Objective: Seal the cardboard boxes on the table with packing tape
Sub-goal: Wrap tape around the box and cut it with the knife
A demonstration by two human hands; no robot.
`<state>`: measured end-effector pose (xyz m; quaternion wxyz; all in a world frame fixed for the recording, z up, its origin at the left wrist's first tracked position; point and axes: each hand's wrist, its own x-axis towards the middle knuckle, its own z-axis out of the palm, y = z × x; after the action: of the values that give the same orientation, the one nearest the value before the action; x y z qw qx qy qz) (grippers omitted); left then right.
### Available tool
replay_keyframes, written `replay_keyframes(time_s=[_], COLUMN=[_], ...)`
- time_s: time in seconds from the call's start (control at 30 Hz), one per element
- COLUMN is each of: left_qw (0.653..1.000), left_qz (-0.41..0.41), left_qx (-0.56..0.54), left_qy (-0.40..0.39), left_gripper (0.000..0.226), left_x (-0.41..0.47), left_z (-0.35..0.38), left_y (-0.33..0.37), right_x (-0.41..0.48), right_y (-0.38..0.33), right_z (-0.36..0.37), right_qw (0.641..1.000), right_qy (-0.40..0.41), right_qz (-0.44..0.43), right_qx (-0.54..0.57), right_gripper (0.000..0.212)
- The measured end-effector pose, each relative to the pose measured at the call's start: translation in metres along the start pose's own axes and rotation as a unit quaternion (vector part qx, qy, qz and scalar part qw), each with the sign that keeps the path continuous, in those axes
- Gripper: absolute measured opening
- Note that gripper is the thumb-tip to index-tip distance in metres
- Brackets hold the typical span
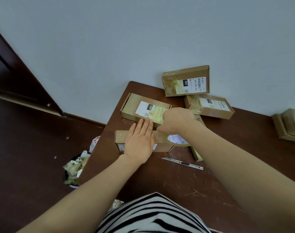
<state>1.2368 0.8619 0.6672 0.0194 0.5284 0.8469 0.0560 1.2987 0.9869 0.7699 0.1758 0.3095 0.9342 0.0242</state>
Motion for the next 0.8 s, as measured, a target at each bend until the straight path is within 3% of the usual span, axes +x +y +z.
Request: replay_keyframes(time_s=[0.07, 0.17, 0.23, 0.33, 0.4, 0.5, 0.57, 0.67, 0.8], left_qw=[1.000, 1.000, 1.000, 1.000, 1.000, 0.999, 0.999, 0.999, 0.999], left_qz=[-0.006, -0.007, -0.004, -0.005, -0.005, -0.005, -0.003, -0.004, 0.001], left_qx=[-0.021, -0.023, -0.022, -0.027, -0.028, -0.032, -0.037, -0.045, -0.043], left_qy=[0.004, 0.008, 0.006, 0.005, 0.003, -0.008, -0.017, -0.017, -0.015], left_gripper=[0.053, 0.054, 0.054, 0.054, 0.054, 0.055, 0.056, 0.059, 0.066], left_x=[0.000, -0.001, 0.000, -0.001, -0.002, -0.002, 0.000, -0.001, 0.000], left_z=[-0.001, -0.003, -0.005, -0.005, -0.004, -0.003, -0.003, -0.003, -0.003], left_y=[0.000, 0.001, 0.000, -0.002, -0.002, -0.003, -0.005, -0.006, -0.006], right_x=[-0.001, -0.008, -0.016, -0.032, -0.037, -0.026, -0.017, -0.012, -0.010], right_y=[0.004, 0.025, 0.048, 0.070, 0.071, 0.070, 0.083, 0.108, 0.115], right_z=[-0.003, -0.011, -0.013, 0.000, 0.012, 0.007, -0.002, -0.001, 0.021], right_qw=[0.999, 0.975, 0.935, 0.850, 0.823, 0.853, 0.904, 0.967, 0.983], right_qy=[-0.014, -0.077, -0.112, -0.135, -0.114, -0.072, -0.048, -0.045, -0.051], right_qz=[-0.009, -0.050, -0.062, -0.057, -0.040, -0.033, -0.037, -0.014, 0.029], right_qx=[0.045, 0.204, 0.331, 0.506, 0.555, 0.517, 0.422, 0.252, 0.174], right_gripper=[0.046, 0.045, 0.040, 0.069, 0.075, 0.066, 0.051, 0.060, 0.067])
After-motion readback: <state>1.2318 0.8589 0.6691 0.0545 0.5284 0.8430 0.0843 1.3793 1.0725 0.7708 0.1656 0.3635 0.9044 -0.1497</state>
